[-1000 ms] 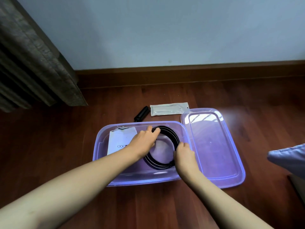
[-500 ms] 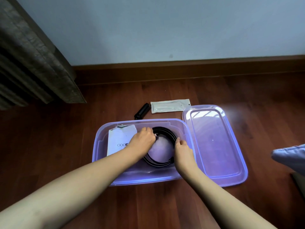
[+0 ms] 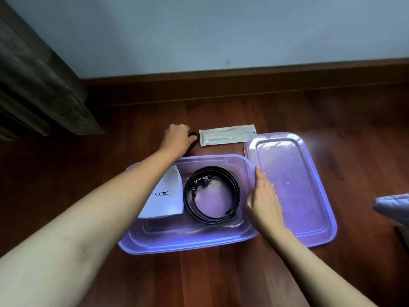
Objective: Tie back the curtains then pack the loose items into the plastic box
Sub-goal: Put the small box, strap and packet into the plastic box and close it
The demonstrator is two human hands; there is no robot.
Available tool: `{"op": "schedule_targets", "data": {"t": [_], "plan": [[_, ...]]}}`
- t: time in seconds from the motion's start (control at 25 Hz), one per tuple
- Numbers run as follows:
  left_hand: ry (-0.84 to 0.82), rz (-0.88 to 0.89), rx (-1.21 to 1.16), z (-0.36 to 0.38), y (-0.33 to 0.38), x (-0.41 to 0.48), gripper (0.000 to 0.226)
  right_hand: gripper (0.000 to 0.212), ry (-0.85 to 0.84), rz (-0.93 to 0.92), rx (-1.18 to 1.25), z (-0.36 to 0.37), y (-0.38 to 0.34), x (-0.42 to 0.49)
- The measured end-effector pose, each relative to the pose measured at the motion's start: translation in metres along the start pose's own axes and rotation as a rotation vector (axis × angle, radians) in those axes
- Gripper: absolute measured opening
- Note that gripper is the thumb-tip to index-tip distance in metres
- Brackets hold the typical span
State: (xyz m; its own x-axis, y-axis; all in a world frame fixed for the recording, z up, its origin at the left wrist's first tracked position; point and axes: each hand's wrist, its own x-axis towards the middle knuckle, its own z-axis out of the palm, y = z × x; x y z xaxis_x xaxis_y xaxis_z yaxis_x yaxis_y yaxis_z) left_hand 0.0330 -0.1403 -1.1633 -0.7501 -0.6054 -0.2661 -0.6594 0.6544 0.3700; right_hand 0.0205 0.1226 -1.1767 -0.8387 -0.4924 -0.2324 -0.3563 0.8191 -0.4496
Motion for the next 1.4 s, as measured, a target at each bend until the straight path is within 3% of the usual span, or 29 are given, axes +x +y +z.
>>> {"op": "schedule_targets", "data": {"t": [0.16,0.32,0.4,0.48,0.56,0.64,0.76,0.96,1.04,1.08,1.2,1.28,1.32,1.4], "plan": [[-0.111,-0.015,0.151,0.018,-0.002,0.014,0.031,0.065,0.033,0.01,0.041,0.004,0.001,0.001],[0.096,0.012,-0.082,0.006,0.002,0.009,0.022,0.065,0.03,0.018,0.069,0.004,0.002,0.001],[0.191,0.166,-0.345,-0.008,0.011,-0.011,0.017,0.066,0.022,0.027,0.085,0.004,0.002,0.001],[0.099,0.439,-0.481,-0.02,0.022,-0.043,0.018,0.066,0.013,0.028,0.114,0.003,0.002,0.002],[-0.122,0.717,-0.342,-0.015,0.028,-0.07,0.022,0.067,0.009,0.03,0.152,0.002,0.002,0.001],[-0.333,0.904,0.053,0.006,0.033,-0.088,0.026,0.068,0.004,0.033,0.175,0.001,0.002,0.001],[-0.467,0.852,0.509,0.038,0.04,-0.097,0.028,0.068,-0.005,0.027,0.17,0.001,0.002,0.002],[-0.475,0.785,0.659,0.048,0.038,-0.089,0.024,0.067,0.006,0.017,0.179,0.001,0.003,0.001],[-0.542,0.763,0.595,0.041,0.039,-0.086,0.021,0.065,0.007,0.021,0.173,0.001,0.004,0.001],[-0.498,0.804,0.461,0.035,0.039,-0.084,0.02,0.065,0.006,0.023,0.169,0.001,0.004,0.001],[0.072,0.922,-0.143,0.016,0.04,-0.055,0.024,0.065,0.0,0.04,0.173,0.002,0.004,0.002],[0.274,0.782,-0.267,0.011,0.046,-0.024,0.024,0.066,-0.008,0.045,0.172,0.003,0.006,0.002],[0.228,0.691,-0.204,0.013,0.048,-0.003,0.024,0.066,-0.011,0.048,0.171,0.003,0.006,0.002],[-0.054,0.531,0.072,0.022,0.05,0.035,0.032,0.066,-0.005,0.051,0.172,0.004,0.006,0.002]]}}
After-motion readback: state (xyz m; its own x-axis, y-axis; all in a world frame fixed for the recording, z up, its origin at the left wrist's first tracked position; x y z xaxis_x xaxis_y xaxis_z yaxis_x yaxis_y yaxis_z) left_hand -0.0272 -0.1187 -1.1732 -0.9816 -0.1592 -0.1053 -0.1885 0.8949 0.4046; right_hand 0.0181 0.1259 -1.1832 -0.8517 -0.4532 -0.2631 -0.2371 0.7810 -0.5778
